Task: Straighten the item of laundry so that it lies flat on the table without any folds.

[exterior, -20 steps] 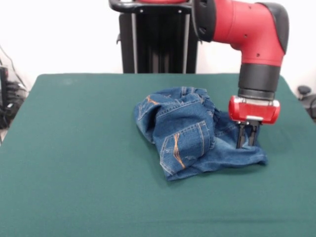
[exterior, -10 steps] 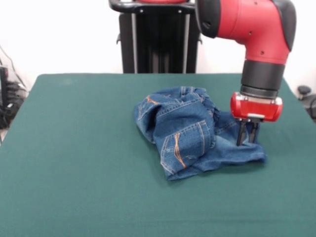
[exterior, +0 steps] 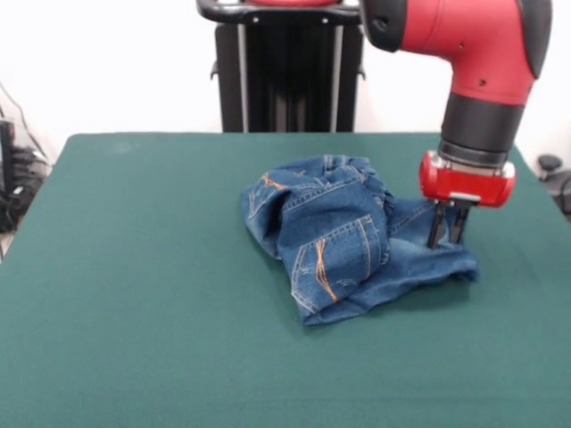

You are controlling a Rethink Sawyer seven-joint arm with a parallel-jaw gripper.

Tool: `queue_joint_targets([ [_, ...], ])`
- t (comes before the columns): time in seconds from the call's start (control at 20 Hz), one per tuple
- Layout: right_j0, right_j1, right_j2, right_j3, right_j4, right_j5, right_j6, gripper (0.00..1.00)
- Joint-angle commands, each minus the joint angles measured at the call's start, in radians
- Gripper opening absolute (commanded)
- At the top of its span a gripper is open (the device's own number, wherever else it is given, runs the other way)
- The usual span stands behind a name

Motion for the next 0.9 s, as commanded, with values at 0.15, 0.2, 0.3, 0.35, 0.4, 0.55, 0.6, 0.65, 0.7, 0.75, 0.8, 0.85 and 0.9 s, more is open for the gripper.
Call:
queue_joint_targets([
  [0.15,0.010,-0.042,0.030,-0.059,-0.023,0.310,0.050,0.00],
  [0.2,0.017,-0.049,0.024,-0.062,-0.022,0.335,0.056,0.00],
  [0.3,0.024,-0.067,0.017,-0.066,-0.020,0.388,0.066,0.00],
  [0.35,0.028,-0.078,0.011,-0.067,-0.022,0.412,0.071,0.00],
  [0.4,0.033,-0.089,0.005,-0.070,-0.024,0.434,0.073,0.00],
  [0.55,0.050,-0.113,-0.010,-0.084,-0.028,0.509,0.084,0.00],
  [0.6,0.059,-0.133,-0.019,-0.090,-0.031,0.539,0.086,0.00],
  [0.65,0.053,-0.145,-0.010,-0.092,-0.024,0.564,0.089,0.00],
  [0.7,0.054,-0.154,-0.009,-0.095,-0.023,0.581,0.090,0.00],
  [0.75,0.053,-0.156,-0.006,-0.103,-0.023,0.598,0.089,0.00],
  [0.8,0.055,-0.165,-0.007,-0.105,-0.023,0.612,0.090,0.00],
  [0.85,0.058,-0.173,-0.008,-0.105,-0.024,0.620,0.092,0.00],
  [0.9,0.061,-0.183,-0.011,-0.107,-0.025,0.637,0.096,0.00],
])
